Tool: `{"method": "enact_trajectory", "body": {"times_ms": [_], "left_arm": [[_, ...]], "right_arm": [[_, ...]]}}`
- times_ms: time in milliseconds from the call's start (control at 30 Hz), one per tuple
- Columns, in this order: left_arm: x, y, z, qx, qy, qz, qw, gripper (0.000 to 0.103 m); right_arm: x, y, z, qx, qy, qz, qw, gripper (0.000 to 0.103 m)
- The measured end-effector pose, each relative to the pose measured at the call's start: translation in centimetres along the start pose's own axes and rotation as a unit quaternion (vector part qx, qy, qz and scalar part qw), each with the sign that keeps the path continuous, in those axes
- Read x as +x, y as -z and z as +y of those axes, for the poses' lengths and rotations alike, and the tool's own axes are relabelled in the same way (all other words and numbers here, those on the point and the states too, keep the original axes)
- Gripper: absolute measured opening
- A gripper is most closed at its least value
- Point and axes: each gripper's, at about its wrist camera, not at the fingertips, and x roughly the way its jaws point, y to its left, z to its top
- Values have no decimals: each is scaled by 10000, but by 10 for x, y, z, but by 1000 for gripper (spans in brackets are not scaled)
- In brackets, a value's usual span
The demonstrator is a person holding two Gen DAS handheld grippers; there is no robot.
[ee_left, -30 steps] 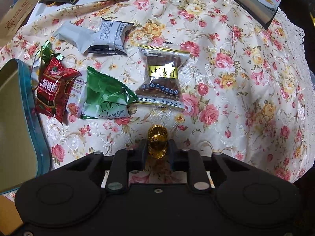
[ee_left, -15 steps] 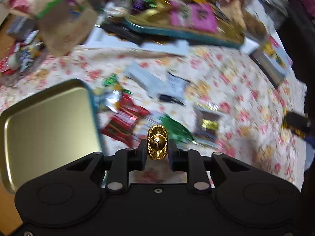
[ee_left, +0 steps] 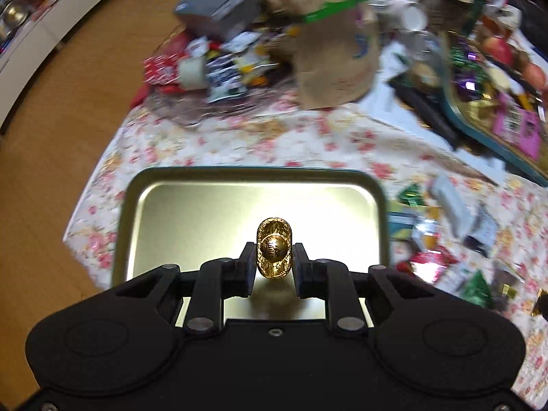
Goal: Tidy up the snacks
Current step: 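Carry the ingot into the gold tray and release it while the right tool brings the candy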
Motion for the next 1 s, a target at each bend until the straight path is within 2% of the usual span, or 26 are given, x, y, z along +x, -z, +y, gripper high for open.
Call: {"method": "enact_trajectory", "body": {"times_ms": [200,400,600,700,733,800,867,1000], "left_arm": [[22,-4,46,-282,-318,269,9987,28],[33,-4,75,-572,-268,473,9969,28],[35,-6,85,-636,-371,473,9962,29],[36,-5,87,-667,-407,484,9958,32],[36,-5,88,-678,-415,481,9957,36],[37,-6,89,-694,-401,512,9955,36],[39,-5,89,-716,-379,567,9951,36],[41,-4,87,-726,-301,676,9946,36]], "right_arm": [[22,22,54,-582,-240,395,9972,22],[38,45,103,-1075,-512,778,9898,22],[46,62,137,-1377,-694,1015,9828,22],[49,68,147,-1473,-746,1117,9799,22],[50,70,149,-1498,-770,1151,9790,23],[50,73,155,-1606,-850,1181,9762,23],[49,75,160,-1744,-939,1173,9732,29],[48,76,165,-1909,-910,1242,9695,33]]}}
